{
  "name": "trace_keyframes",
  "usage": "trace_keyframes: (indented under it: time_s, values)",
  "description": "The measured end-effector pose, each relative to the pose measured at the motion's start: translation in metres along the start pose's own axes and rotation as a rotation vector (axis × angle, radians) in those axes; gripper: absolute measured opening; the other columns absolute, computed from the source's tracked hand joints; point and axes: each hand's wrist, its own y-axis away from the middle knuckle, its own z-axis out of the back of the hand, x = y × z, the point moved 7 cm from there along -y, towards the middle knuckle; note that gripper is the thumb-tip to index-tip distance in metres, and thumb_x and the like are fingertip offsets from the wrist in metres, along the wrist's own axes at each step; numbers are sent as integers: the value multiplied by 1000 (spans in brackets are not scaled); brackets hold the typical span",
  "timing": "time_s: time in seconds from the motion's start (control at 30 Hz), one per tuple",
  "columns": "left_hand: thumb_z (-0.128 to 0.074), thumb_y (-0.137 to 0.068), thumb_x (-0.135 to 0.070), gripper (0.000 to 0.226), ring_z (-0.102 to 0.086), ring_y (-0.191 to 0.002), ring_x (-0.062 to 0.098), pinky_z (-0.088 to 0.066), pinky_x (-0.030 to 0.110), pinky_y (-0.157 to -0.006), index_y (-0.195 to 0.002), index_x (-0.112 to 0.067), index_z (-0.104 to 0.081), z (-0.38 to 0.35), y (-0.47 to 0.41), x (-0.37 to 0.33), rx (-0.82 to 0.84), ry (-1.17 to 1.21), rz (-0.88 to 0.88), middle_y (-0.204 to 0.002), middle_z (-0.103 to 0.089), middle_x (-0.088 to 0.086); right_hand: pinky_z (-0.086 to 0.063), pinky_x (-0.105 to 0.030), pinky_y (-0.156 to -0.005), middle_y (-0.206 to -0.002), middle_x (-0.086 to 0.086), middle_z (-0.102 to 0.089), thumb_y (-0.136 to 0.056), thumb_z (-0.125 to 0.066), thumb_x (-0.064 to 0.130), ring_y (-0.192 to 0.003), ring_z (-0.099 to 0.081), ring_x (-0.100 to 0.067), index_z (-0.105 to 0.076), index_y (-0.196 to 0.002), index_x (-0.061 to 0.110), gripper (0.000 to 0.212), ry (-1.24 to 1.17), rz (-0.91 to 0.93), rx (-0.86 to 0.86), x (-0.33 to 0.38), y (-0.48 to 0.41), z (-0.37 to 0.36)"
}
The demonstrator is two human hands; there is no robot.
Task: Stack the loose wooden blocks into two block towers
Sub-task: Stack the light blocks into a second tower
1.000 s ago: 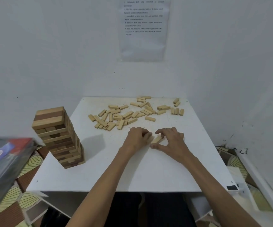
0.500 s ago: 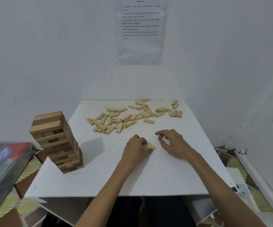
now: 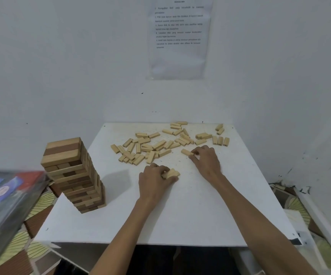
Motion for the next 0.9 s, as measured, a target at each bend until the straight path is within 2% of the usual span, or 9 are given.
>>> trace_keyframes:
  time_s: [0.23, 0.33, 0.4, 0.6, 0.77, 0.9]
  values:
    - [-77, -74, -68, 54, -60, -98, 17, -50, 40, -85, -112, -30, -74, 8, 15, 11, -64, 32, 31, -102, -69, -8, -41, -28, -81, -109, 0, -63, -102, -61, 24, -98, -49, -20, -73, -121, 16, 24, -3, 205, 46, -8, 81, 17]
    - [-80, -66, -70, 50, -58, -92, 15, -48, 40, -83, -95, -32, -66, 9, 21, 9, -79, 85, 21, -92, -66, -14, -40, -25, -81, -106, 2, -64, -100, -64, 23, -91, -47, -16, -74, -122, 17, 25, 5, 310, 89, -2, 102, 13]
    - [-77, -65, -75, 52, -54, -92, 13, -45, 37, -83, -92, -33, -63, 7, 24, 6, -47, 78, -11, -92, -63, -16, -36, -21, -83, -108, 3, -63, -100, -64, 25, -93, -47, -13, -73, -125, 17, 27, 20, 341, 118, 3, 108, 10]
    - [-57, -69, -83, 68, -53, -102, 10, -43, 33, -86, -113, -31, -64, 9, 33, 3, 5, 72, -162, -109, -62, -18, -37, -18, -88, -111, 12, -56, -100, -62, 29, -101, -43, -4, -65, -132, 21, 32, -3, 361, 167, 13, 111, 17]
    - [-72, -57, -87, 97, -48, -112, 12, -44, 32, -92, -130, -25, -60, 2, 35, -3, 66, 27, -159, -120, -58, -11, -45, -27, -87, -119, 9, -59, -104, -55, 33, -107, -44, -9, -67, -125, 25, 26, 110, 416, 280, 27, 105, 11]
    - [-85, -62, -70, 87, -48, -113, 14, -43, 30, -91, -129, -22, -60, -2, 37, -7, 79, 90, -126, -119, -59, -8, -43, -26, -86, -115, 8, -62, -103, -57, 31, -107, -47, -12, -67, -125, 23, 26, 78, 432, 258, 37, 103, 9]
